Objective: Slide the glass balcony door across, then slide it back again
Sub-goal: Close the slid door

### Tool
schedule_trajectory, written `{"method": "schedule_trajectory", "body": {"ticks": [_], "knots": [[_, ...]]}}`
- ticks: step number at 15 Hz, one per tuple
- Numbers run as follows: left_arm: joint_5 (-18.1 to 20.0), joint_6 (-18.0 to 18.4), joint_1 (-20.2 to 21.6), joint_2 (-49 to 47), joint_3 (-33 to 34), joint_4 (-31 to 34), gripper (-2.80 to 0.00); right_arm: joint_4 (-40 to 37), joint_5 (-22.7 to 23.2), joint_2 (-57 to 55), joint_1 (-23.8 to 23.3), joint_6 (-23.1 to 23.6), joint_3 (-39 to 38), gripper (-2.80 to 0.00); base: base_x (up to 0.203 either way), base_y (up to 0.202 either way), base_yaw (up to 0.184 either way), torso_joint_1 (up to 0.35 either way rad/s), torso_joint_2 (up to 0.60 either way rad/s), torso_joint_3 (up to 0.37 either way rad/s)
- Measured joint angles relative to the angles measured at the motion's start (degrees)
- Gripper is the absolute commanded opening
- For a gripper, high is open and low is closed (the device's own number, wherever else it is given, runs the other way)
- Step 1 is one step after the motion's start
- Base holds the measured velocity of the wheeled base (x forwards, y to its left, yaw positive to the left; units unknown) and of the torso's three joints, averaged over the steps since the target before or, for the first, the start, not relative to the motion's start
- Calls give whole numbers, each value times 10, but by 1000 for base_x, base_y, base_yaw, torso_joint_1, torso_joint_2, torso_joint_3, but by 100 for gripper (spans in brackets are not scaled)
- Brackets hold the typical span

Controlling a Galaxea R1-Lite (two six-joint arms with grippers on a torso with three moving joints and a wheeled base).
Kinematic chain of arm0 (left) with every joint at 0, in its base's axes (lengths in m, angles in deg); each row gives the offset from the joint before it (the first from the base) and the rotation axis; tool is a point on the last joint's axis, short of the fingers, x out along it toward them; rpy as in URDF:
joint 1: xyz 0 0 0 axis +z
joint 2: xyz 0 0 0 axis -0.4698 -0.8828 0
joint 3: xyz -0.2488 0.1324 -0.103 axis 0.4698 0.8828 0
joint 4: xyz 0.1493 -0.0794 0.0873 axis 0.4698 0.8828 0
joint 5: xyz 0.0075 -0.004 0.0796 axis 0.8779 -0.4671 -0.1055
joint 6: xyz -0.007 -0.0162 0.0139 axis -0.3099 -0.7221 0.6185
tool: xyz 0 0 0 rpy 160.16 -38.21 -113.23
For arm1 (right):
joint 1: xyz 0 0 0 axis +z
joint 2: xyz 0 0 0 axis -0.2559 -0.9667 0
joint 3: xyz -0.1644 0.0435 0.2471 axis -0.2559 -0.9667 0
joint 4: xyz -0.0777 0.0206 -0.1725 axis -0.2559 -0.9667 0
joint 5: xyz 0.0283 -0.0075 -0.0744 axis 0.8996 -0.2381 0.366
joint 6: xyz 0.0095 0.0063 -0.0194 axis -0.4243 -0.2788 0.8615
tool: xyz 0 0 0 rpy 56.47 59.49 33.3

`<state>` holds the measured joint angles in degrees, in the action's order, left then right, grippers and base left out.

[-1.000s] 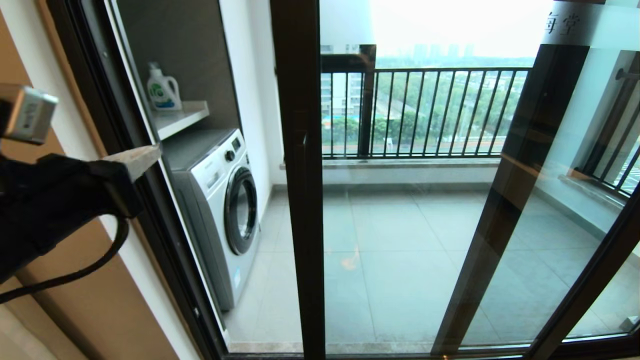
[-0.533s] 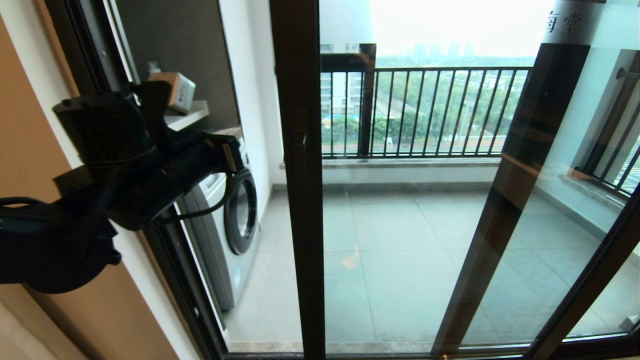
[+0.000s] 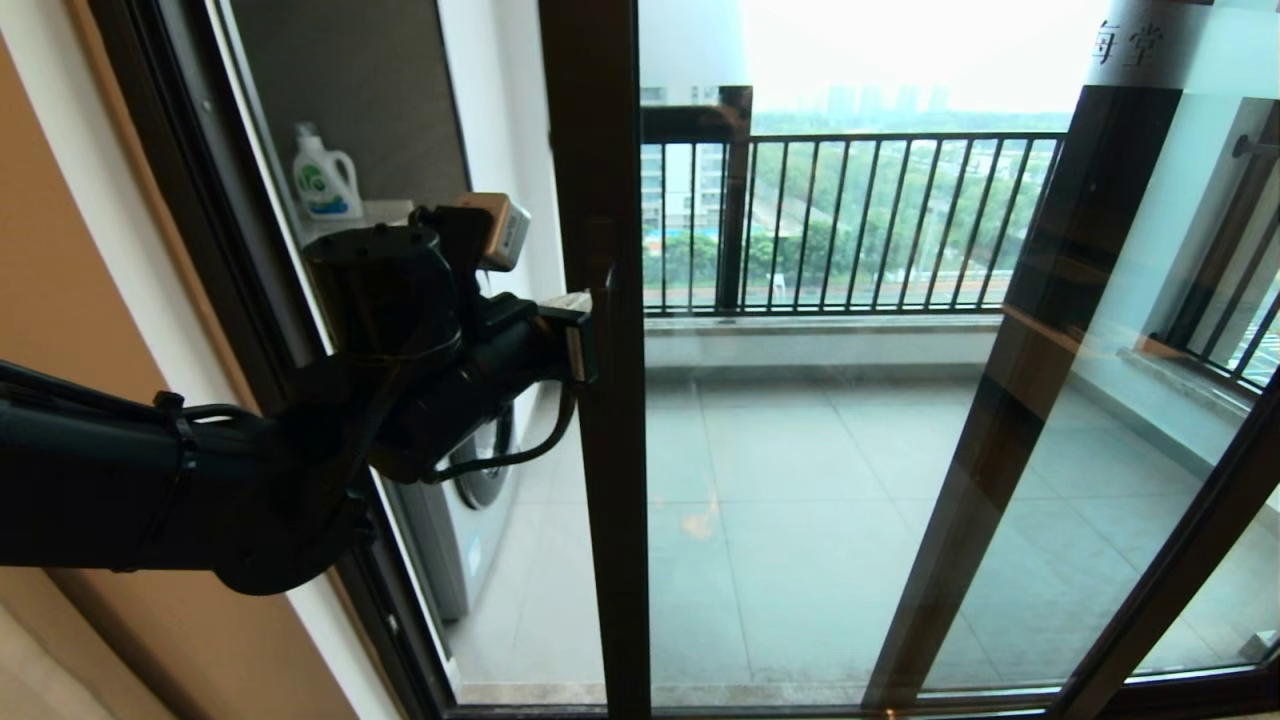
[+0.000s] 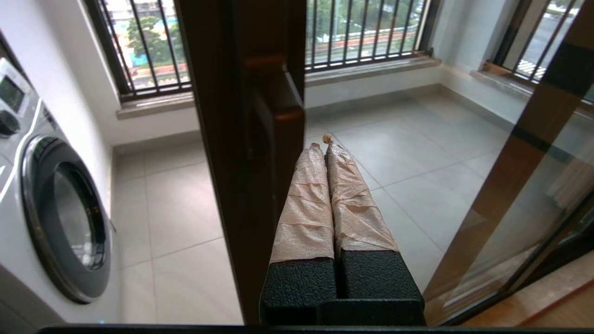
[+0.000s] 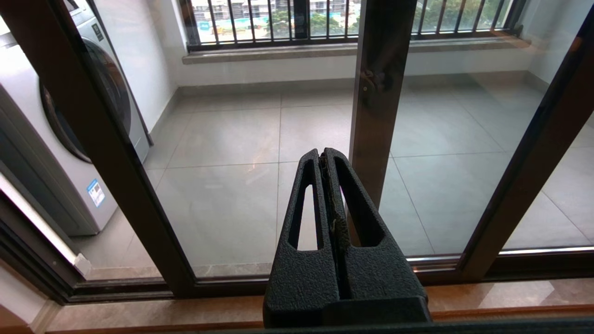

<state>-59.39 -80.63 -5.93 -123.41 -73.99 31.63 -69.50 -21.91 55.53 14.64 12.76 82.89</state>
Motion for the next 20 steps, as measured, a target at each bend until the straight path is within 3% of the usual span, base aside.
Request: {"method": "schedule_trajectory", "body": {"ticks": [11,14,20], "knots": [[-48,2,-68,-101,-152,45,-280,0,0,0,0,0,0,-280,0,0,0,0,0,0],[-92,3,-68,-127,-174,47,-280,0,0,0,0,0,0,-280,0,0,0,0,0,0],[-96,15,-32,-145,-178,48,-280,0,0,0,0,0,0,-280,0,0,0,0,0,0]]}}
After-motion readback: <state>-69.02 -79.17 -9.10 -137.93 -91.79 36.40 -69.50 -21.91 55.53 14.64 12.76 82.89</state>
